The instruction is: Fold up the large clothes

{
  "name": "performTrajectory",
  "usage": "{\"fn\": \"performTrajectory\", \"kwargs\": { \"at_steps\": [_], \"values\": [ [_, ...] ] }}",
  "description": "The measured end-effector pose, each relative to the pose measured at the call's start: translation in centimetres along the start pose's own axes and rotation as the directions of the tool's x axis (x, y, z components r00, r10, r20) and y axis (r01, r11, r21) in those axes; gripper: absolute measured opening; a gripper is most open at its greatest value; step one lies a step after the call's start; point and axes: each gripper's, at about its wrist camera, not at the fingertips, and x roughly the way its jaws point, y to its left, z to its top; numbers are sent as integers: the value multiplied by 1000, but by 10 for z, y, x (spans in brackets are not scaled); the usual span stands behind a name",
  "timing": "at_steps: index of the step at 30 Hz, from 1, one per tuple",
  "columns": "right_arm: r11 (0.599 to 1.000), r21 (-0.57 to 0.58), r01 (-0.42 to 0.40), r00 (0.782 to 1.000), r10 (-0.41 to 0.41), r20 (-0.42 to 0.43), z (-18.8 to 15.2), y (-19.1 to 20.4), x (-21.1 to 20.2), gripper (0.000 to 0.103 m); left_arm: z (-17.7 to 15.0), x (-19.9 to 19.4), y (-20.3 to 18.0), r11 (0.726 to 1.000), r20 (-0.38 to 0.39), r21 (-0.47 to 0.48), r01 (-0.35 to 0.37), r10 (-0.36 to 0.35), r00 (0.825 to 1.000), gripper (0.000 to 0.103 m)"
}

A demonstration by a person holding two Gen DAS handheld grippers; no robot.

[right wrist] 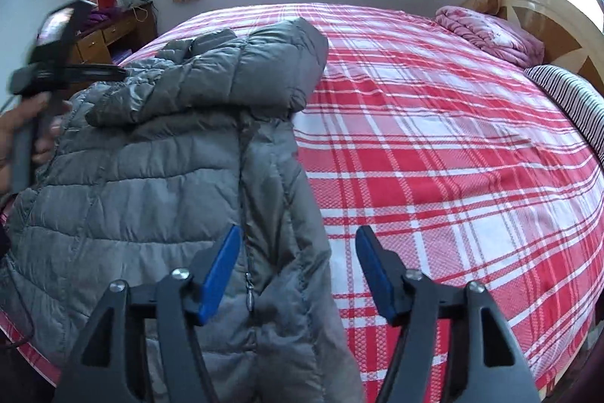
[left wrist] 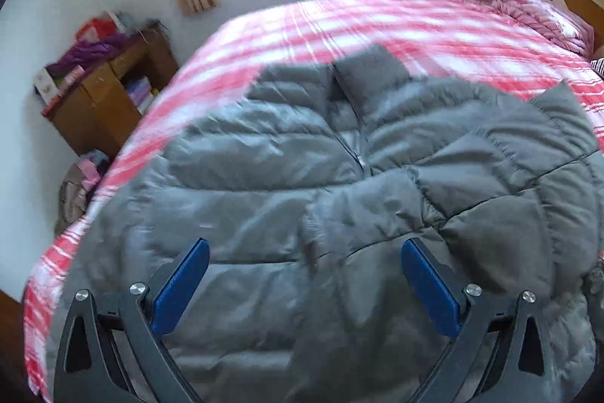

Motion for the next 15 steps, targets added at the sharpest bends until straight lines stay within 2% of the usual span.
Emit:
{"fn": "performTrajectory", "kwargs": {
  "at_steps": [1, 2, 3, 4, 6, 10, 12, 15],
  "values": [
    [1000, 3, -4, 1000, 4, -3, -1, 0, 3, 66, 0, 4, 0, 1000, 1, 2, 13, -13, 1000, 39],
    [1000, 3, -6, 1000, 6, -4, -3, 1, 2, 66, 0, 8, 2, 1000, -15, 3, 26, -26, 1000, 19],
    [1000, -2, -5, 1000, 5, -5, -5, 1, 2, 66, -1, 7, 6, 999, -19, -6, 32, -32, 999, 11],
    [1000, -9, -1, 1000, 1, -5, -6, 0, 2, 66, -2, 3, 10, 999, -5, -12, 35, -35, 999, 11],
    [1000, -23, 11, 1000, -11, -6, -7, 0, 4, 67, -5, -14, 20, 1000, 51, -1, -5, 5, 999, 11],
    [999, -18, 30, 999, -30, -23, -8, -4, 15, 68, -9, -40, 47, 998, 113, -15, -55, 57, 992, 11],
    [999, -23, 32, 999, -32, -36, -10, -3, 20, 68, -13, -46, 57, 995, 128, -11, -96, 96, 987, 11],
    [998, -44, 36, 998, -39, -54, -12, 2, 25, 68, -26, -44, 65, 992, 105, -3, -130, 129, 986, 12]
  ]
}}
